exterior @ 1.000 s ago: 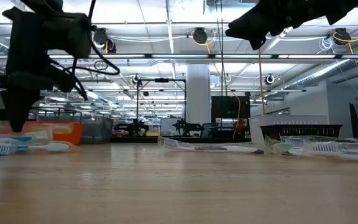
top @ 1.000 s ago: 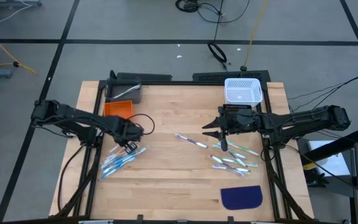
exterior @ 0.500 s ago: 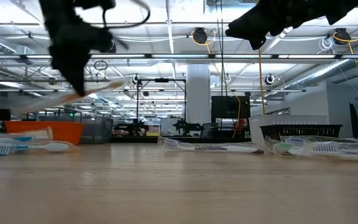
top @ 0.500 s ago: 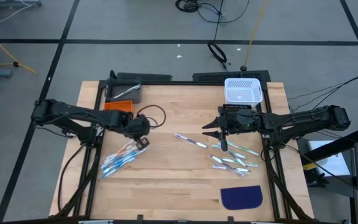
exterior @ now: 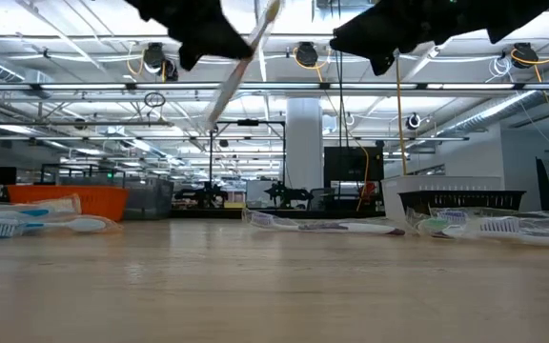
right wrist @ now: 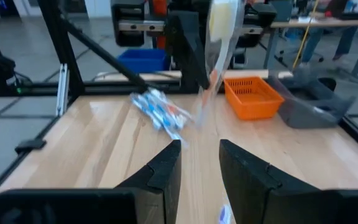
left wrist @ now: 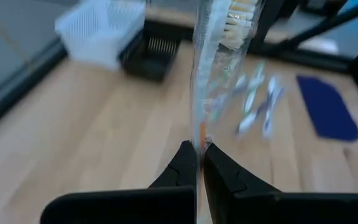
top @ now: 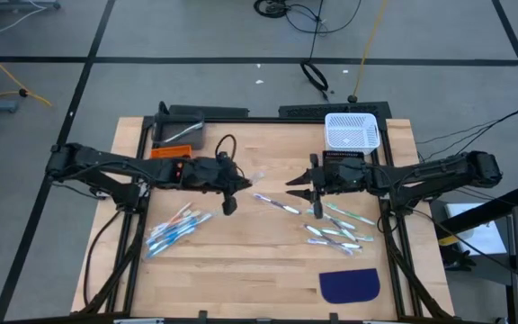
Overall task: Pick & Place Toothbrushes
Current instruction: Put the orange toothbrush into the white bin
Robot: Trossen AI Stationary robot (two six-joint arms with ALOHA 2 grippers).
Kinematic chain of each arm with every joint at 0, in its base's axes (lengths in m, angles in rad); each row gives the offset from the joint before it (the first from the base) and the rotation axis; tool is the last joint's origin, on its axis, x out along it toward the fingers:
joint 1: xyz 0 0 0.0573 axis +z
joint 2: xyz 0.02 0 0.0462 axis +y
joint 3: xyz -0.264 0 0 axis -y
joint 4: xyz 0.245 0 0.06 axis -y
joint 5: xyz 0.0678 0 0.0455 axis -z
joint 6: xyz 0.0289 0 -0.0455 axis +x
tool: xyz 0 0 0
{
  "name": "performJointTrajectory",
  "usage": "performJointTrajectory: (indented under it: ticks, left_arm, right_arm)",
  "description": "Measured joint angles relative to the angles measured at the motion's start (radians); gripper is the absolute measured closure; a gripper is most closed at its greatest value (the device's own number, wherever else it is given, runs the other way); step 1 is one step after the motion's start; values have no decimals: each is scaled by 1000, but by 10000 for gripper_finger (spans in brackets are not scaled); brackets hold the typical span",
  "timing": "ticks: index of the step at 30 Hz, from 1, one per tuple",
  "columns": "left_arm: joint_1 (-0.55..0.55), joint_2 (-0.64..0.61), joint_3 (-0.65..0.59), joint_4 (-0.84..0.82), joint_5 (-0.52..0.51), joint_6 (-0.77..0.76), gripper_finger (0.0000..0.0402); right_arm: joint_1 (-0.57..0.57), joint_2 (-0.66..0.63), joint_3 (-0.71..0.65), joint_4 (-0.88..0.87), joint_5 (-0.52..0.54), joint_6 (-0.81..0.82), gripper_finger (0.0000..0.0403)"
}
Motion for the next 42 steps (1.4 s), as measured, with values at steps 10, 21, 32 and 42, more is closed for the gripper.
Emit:
performJointTrajectory:
  ticks: [10,21,32,42]
  left_arm:
    - [1,133,-1,316,2,83,401]
    - [2,253,-1,529,1,88,401]
    - [-6,267,-1,575,16,109,401]
    - [-8,267,-1,600,21,106,401]
  right_arm:
    - [-2,101,0,255,6,-10,303]
    - [-35,100,0,277,4,8,303]
    - [-34,101,0,267,52,7,303]
    - [-33,101,0,295,49,5,331]
